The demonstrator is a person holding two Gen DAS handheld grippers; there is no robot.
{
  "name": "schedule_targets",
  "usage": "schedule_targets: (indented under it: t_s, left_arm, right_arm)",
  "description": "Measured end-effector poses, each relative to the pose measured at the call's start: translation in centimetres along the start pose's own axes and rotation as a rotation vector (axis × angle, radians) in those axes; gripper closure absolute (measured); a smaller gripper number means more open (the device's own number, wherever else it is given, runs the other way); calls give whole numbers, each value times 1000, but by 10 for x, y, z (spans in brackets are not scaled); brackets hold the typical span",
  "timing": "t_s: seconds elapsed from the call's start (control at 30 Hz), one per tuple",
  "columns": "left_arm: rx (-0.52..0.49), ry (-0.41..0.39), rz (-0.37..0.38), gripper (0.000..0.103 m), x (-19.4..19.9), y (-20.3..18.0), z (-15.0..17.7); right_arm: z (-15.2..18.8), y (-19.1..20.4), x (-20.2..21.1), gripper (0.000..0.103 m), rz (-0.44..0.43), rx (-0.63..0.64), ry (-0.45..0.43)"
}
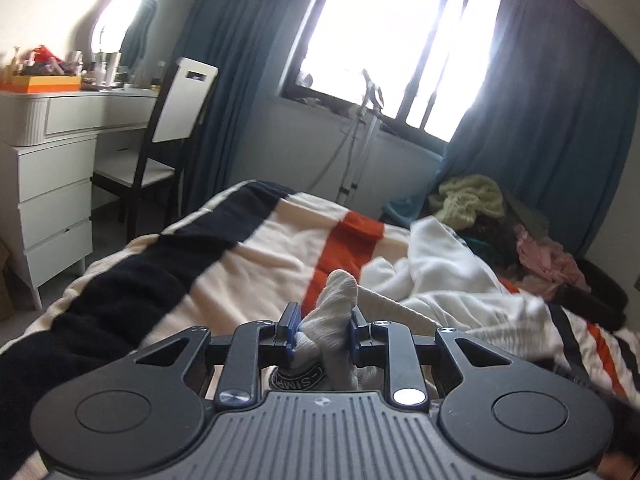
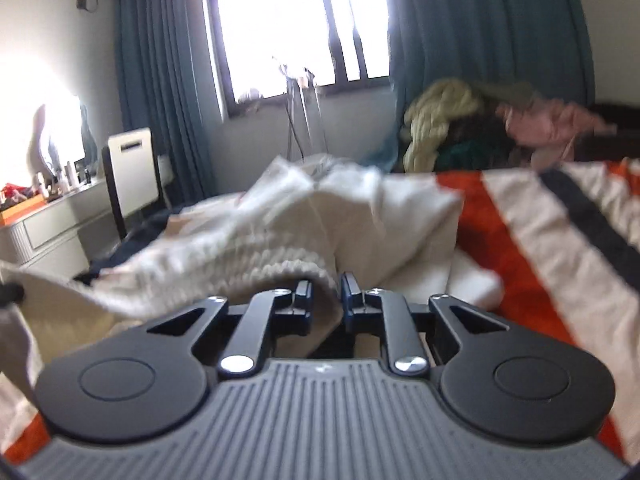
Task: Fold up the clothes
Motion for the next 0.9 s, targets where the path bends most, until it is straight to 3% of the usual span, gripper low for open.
schedule_targets:
  t_s: [0.13, 0.27, 0.43, 0.5, 0.57, 0.73, 0.77, 0.8, 0.87, 0.9]
  left_arm:
    - [-35, 12, 16, 77, 10, -15, 7]
    - [-46, 50, 92, 75, 25, -31, 19]
    - [-84, 125, 209, 72, 51, -58, 41]
    - [-113, 189, 233, 69, 56, -65, 55]
    - [-143, 225, 249, 68, 62, -72, 66]
    - [-168, 240, 217, 65, 68, -69, 73]
    - [-153, 243, 211, 64, 68, -65, 72]
    - [-138, 246, 205, 64, 68, -61, 72]
    - [-102, 251, 189, 64, 66, -53, 69]
    - [-83, 254, 181, 64, 64, -50, 68]
  right_arm:
    - [-29, 6, 36, 93, -13, 12, -124]
    - [-58, 0, 78, 96, 22, -5, -237]
    - [-78, -31, 156, 100, 211, 29, -369]
    - [-81, -49, 179, 100, 252, 29, -367]
    - [-76, -69, 190, 100, 256, -2, -312]
    - [-26, -112, 157, 97, 69, -362, 16]
    - [-19, -114, 148, 96, 65, -384, 57]
    - [-15, -113, 141, 94, 69, -375, 86]
    - [-6, -105, 125, 69, 79, -315, 143]
    - [-1, -97, 119, 35, 76, -294, 161]
Point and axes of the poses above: each gripper's, at about its wrist camera, not at the fingertips, and x roughly against the way its jaws point, y to its left, z to its underside, the point moved 8 cm from there along -x, roughly the way its jaws point, and after that the axes turned 3 degrees about -z, right-handed, at the moved point
